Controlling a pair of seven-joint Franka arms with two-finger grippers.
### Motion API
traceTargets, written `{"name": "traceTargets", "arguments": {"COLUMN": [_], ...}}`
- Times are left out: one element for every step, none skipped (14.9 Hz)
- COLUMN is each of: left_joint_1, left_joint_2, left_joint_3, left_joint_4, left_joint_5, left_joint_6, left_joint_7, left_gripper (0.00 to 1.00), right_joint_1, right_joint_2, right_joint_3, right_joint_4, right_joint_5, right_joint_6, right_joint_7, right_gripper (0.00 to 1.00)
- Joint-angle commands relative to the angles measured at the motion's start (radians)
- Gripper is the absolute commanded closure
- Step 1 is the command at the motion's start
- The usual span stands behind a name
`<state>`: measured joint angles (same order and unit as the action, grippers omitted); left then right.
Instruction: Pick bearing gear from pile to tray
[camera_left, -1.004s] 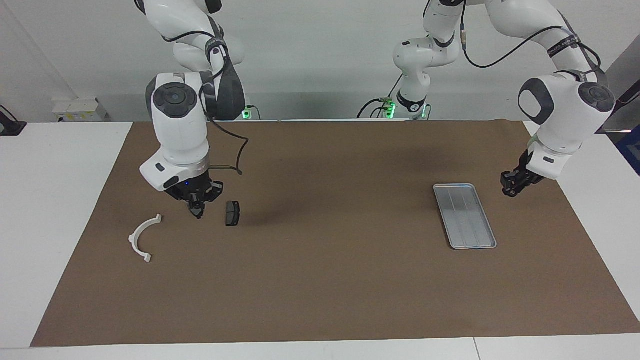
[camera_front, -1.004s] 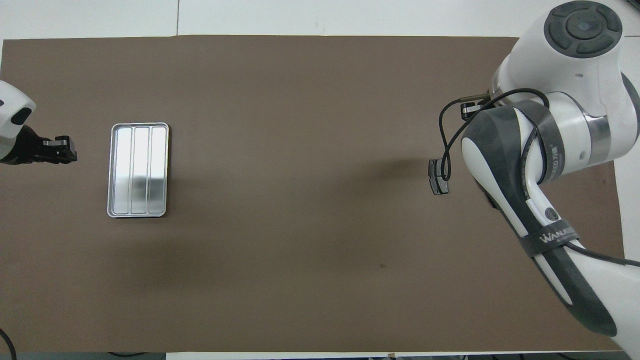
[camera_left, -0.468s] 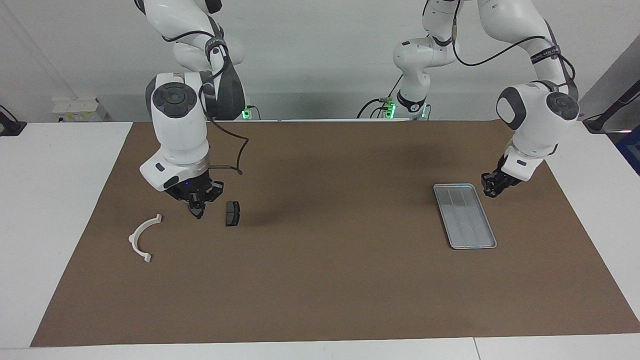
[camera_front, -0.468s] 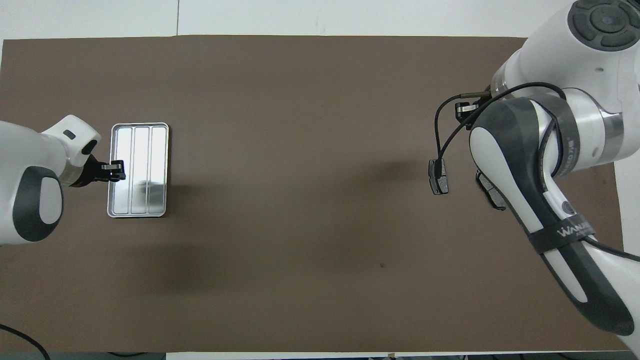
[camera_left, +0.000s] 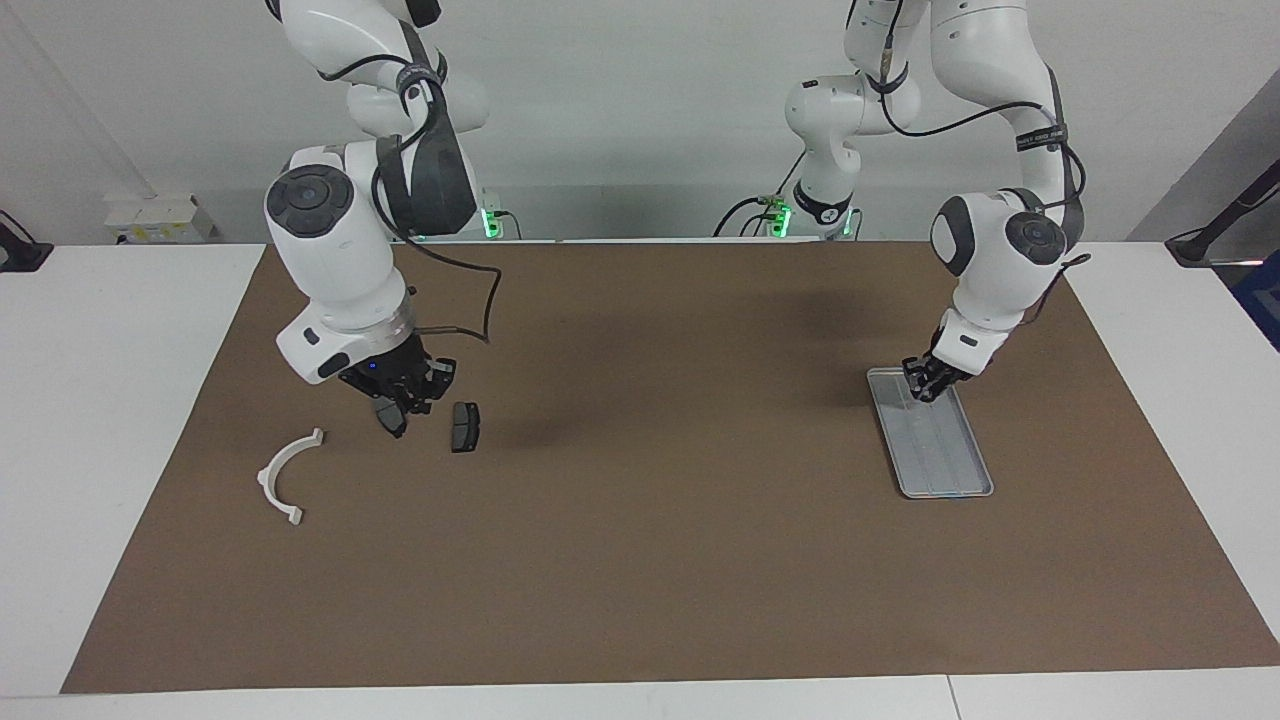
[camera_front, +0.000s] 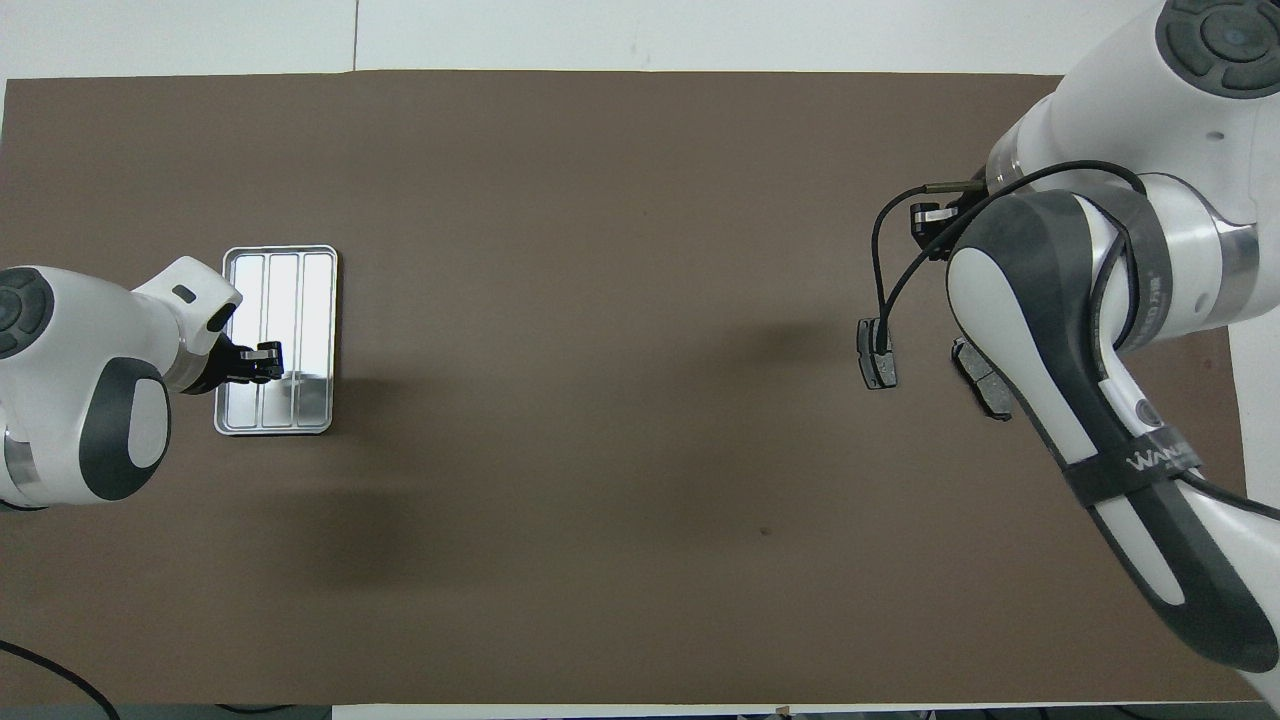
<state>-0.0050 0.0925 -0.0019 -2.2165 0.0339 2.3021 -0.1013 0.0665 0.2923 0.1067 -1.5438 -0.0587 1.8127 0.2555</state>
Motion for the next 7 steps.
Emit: {"name": "traceTargets", "arguments": {"left_joint_1": [-0.022,-0.032,-0.038,-0.055,-0.058,-0.058,-0.058], "left_joint_2": [-0.022,-0.022,-0.020,-0.020,-0.020,-0.020,-0.020], "left_joint_3": [0.010,0.010,0.010,0.011,0.010,0.010,0.011], "left_joint_4": [-0.052,-0.061,-0.075,-0.089,-0.097,-0.098,-0.104], "left_joint_5": [-0.009,-0.009,-0.009,-0.009,-0.009,-0.009,-0.009], "left_joint_6": [0.030,0.043,0.063,0.085,0.097,0.097,0.097], "left_joint_7": [-0.011,-0.012,-0.030,-0.047,-0.051,-0.049,-0.049], "left_gripper": [0.85,0.85,0.85,0.85,0.85,0.85,0.85], "right_joint_1": [0.044,0.067,0.090,0.114,0.139,0.165,0.186], "right_joint_2": [-0.021,-0.021,-0.021,-0.021,-0.022,-0.027,-0.030], "right_joint_3": [0.007,0.007,0.007,0.008,0.008,0.008,0.008], "right_joint_4": [-0.007,-0.007,-0.006,0.001,0.001,0.001,0.001], "right_joint_5": [0.023,0.023,0.023,0.023,0.025,0.027,0.027], "right_joint_6": [-0.009,-0.010,-0.010,-0.012,-0.013,-0.015,-0.015], "right_joint_7": [0.118,0.173,0.233,0.298,0.353,0.411,0.470], "right_gripper": [1.00,1.00,1.00,1.00,1.00,1.00,1.00]}}
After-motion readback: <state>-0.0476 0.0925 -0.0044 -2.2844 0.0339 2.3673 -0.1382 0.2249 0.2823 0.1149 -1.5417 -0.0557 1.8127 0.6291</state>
